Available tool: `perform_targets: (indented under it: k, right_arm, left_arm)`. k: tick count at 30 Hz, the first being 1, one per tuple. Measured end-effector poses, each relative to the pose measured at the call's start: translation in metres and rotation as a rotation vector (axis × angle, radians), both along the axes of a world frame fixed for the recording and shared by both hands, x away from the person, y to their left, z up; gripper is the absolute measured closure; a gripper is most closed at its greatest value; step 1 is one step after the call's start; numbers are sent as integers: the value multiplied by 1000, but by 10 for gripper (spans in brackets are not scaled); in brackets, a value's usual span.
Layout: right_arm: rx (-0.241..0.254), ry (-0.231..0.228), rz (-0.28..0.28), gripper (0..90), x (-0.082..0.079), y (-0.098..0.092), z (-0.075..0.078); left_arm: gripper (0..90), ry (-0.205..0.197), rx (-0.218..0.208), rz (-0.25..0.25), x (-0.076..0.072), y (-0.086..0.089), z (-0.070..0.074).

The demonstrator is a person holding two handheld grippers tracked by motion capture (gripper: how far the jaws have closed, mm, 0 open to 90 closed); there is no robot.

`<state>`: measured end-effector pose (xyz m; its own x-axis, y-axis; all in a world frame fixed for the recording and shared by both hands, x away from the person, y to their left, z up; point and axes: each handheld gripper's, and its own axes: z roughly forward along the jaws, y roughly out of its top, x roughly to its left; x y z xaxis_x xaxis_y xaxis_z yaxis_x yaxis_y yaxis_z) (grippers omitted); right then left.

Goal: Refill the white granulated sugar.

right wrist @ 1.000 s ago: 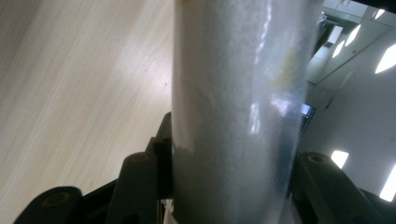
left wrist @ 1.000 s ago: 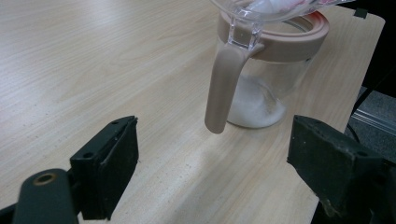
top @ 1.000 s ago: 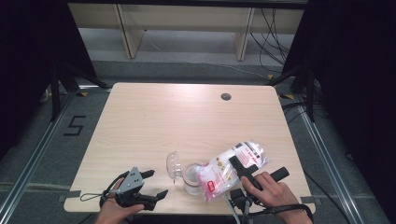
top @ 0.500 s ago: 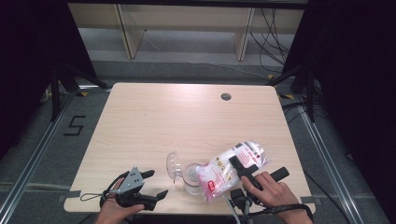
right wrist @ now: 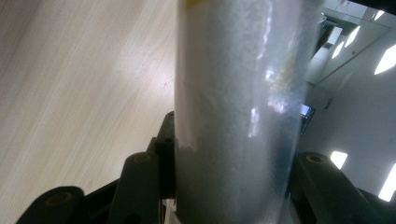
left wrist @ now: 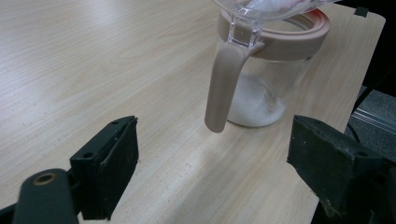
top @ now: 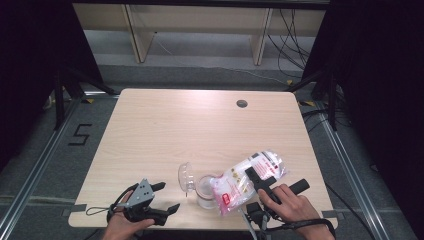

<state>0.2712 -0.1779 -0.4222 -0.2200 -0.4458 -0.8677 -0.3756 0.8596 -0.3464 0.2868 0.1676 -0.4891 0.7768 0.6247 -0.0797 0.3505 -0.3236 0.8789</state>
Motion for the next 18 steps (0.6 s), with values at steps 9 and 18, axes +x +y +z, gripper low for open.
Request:
perform_targets:
  k: [9, 18]
  right_arm:
    - [-5, -4, 4, 598, 0, 0, 1]
    - [-9, -7, 2, 602, -1, 1, 1]
  left_arm:
    - [159, 0, -3, -3, 0, 0, 0]
    - [160, 0, 5, 2, 0, 0, 0]
